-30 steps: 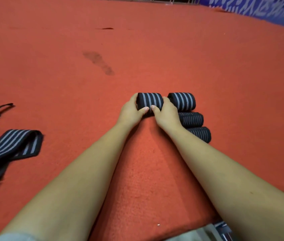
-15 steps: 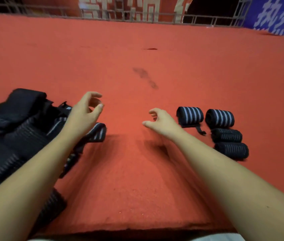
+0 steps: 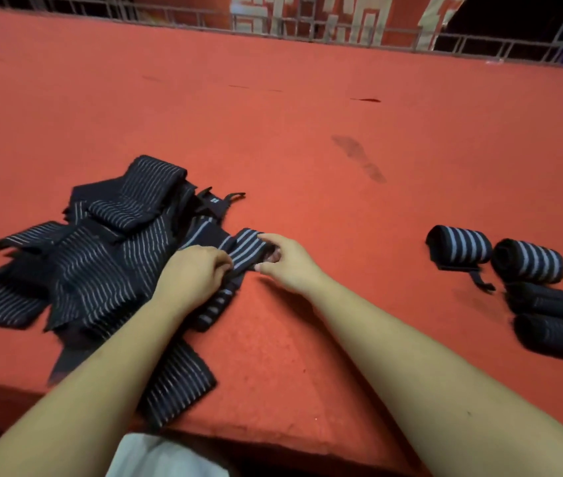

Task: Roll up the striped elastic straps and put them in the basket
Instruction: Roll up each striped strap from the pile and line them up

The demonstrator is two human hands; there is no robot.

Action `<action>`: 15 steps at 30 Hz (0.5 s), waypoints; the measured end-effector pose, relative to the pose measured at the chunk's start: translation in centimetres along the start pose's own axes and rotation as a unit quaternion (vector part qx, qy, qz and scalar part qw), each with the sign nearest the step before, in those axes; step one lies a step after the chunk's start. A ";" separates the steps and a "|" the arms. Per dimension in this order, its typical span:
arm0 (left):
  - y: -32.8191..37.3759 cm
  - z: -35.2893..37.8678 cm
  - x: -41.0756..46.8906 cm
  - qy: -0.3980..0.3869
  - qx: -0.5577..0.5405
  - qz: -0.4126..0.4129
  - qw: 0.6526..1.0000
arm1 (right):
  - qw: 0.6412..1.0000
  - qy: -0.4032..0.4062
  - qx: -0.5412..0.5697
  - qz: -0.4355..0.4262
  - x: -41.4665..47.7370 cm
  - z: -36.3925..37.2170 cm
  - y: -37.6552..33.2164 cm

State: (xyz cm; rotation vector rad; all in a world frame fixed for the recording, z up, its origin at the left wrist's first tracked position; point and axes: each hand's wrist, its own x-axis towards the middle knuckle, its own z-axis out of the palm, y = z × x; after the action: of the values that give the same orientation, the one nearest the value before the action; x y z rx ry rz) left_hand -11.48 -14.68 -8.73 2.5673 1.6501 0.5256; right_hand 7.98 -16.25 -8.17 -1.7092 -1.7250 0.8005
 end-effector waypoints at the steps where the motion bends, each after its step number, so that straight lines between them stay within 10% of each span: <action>1: -0.1 0.0 0.0 -0.001 -0.006 0.009 1.000 | 0.999 -0.014 -0.038 -0.030 -0.1 0.1 0.1; 15: -2.7 -3.5 -3.6 0.064 0.096 0.097 0.989 | 0.963 0.155 -0.168 -0.143 0.1 1.6 -1.1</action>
State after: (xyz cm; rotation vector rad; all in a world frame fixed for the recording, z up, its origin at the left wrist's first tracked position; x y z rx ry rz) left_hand -16.30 -17.25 -6.97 2.9127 1.5681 0.5781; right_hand 6.06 -16.16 -8.43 -1.6324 -1.8972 0.1066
